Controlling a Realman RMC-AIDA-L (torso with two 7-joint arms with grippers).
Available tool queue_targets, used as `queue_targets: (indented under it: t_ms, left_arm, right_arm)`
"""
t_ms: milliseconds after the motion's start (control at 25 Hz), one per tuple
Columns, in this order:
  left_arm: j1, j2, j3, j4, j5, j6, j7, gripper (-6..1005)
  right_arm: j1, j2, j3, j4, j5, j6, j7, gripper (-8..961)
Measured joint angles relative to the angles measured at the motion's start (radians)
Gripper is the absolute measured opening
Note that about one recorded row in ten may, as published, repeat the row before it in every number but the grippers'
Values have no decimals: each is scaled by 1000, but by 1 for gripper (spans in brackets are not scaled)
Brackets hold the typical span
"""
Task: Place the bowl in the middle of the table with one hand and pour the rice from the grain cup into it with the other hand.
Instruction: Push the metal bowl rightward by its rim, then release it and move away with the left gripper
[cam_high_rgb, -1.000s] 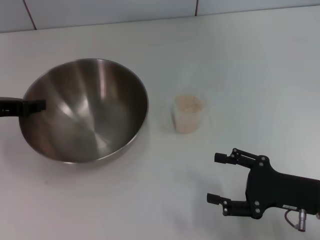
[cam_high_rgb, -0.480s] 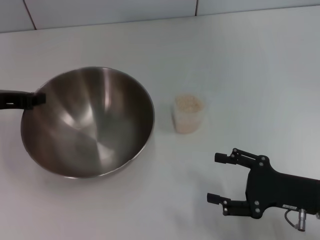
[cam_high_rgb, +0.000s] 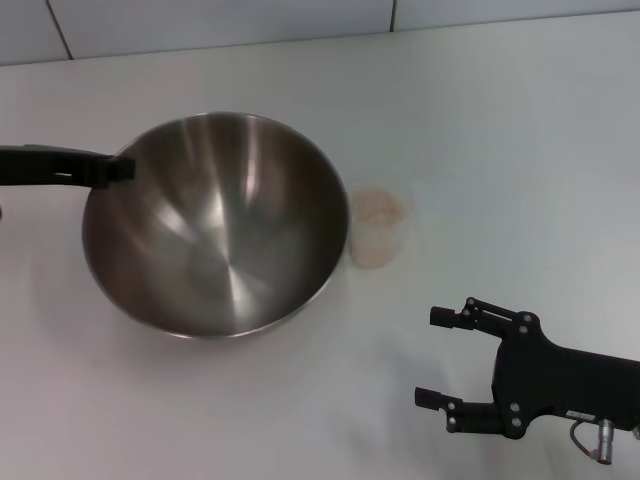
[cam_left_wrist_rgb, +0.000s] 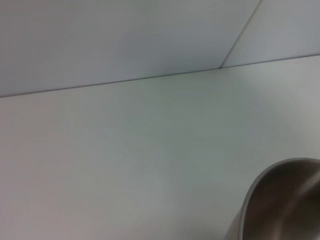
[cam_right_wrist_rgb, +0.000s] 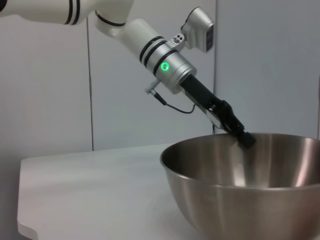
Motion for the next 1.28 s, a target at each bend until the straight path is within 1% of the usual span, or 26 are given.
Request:
queue_targets:
  t_ms: [40,320,560,840,1120,1240,1280]
  left_arm:
    - [-29,-1,1,-40,0,-7,11,41]
    - [-78,-5,11,-122,0,-36,31,41]
    - [-97,-9,40,-130,-10,-52,32,40]
    - [-127,-9,54,-187,-24,-81,68,40]
    - [-131,-7,56,-198,-58,-51,103,40]
    - [-106,-3,48,-145,-74,-45,120,63]
    - [-106,-3,48,-145,-74,-45,120,75]
  right_arm:
    - [0,0,0,-1,0,0,0,779]
    - [-2,0,0,-2,0,1,0,775]
    - [-1,0,0,0,0,5,0,771]
    - [-1,0,0,2,0,5,-1,767]
    - [-2,0,0,3,0,5,-2,763]
    - [-2,0,0,4,0,6,-2,762]
    - [-2,0,0,4,0,6,-2,761]
